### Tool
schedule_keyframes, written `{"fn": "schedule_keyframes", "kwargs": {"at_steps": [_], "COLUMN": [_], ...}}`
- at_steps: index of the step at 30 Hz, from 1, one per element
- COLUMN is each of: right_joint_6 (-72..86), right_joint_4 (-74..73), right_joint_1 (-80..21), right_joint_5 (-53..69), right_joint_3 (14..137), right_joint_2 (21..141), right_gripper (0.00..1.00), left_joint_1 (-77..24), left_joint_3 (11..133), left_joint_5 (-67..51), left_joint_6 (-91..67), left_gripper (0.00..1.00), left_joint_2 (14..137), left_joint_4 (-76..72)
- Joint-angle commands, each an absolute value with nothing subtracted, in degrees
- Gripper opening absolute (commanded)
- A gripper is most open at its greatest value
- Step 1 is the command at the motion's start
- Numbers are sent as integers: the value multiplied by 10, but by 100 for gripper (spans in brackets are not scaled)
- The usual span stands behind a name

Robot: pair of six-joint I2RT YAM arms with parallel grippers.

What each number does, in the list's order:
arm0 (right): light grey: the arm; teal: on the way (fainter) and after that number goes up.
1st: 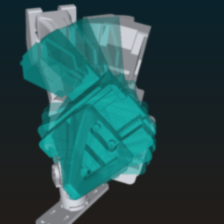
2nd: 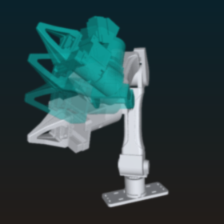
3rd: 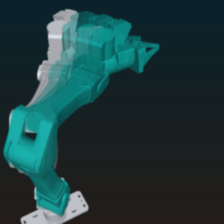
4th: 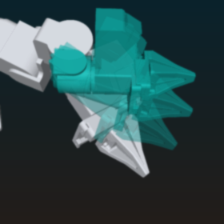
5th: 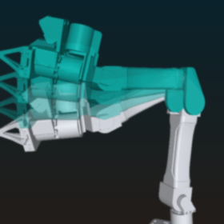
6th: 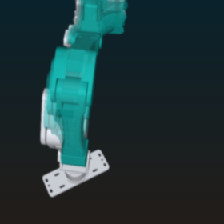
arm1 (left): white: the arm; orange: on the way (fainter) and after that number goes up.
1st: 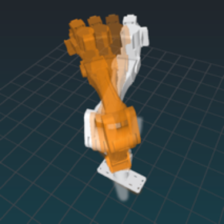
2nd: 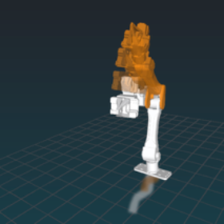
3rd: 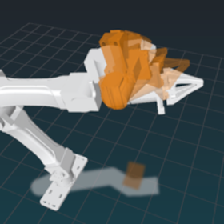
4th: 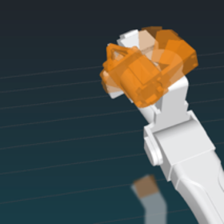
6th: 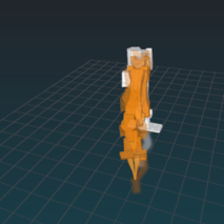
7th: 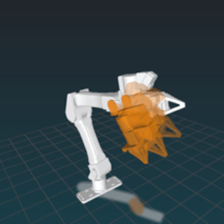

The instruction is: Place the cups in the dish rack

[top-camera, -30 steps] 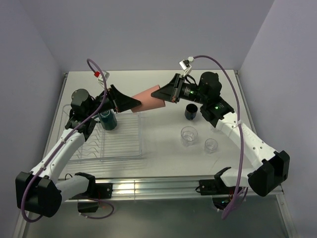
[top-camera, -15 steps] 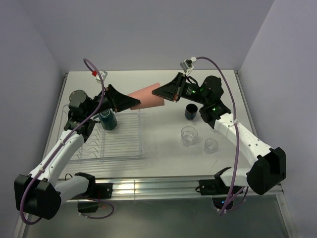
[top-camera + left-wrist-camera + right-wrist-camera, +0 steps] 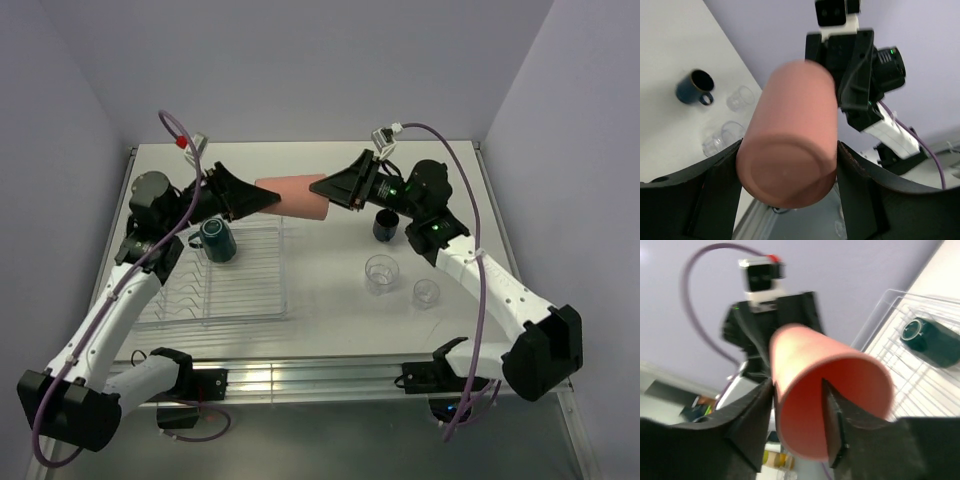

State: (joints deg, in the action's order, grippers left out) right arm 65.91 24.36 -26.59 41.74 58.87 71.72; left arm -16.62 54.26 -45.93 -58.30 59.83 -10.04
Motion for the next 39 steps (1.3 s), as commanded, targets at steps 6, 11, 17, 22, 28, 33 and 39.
{"fn": "schedule_keyframes", "kwargs": {"at_steps": [6,11,17,22,28,33,39], "right_joint_6": [476,435,413,405,402,398,392], "right_joint_4": [-56,-146,-184,-188,-181,-176,-173], "right_joint_1": [-265,-265,-265,-265,-265,-265,-265], "right_joint_5": [209,85,37,34,40,41,42], "right_joint_3": [626,642,650,649,642,638,635], "right_joint_2": [632,620,615,611,611,608,601], "right_gripper": [66,68,68,69,69,69,69], "left_joint_1": [-169,-169,-172,-190,-221,-247,-266], "left_joint_3": [781,848,826,780,747,717,697], "left_joint_5": [-297,-191,-92,-17,48,99,182], "left_joint_6": [-402,-332,-297,-301,-317,-336,-359], "left_gripper": [0,0,0,0,0,0,0], "left_joint_2": [587,627,660,673,693,708,727], "left_joint_4": [263,409,447,428,392,351,321]}}
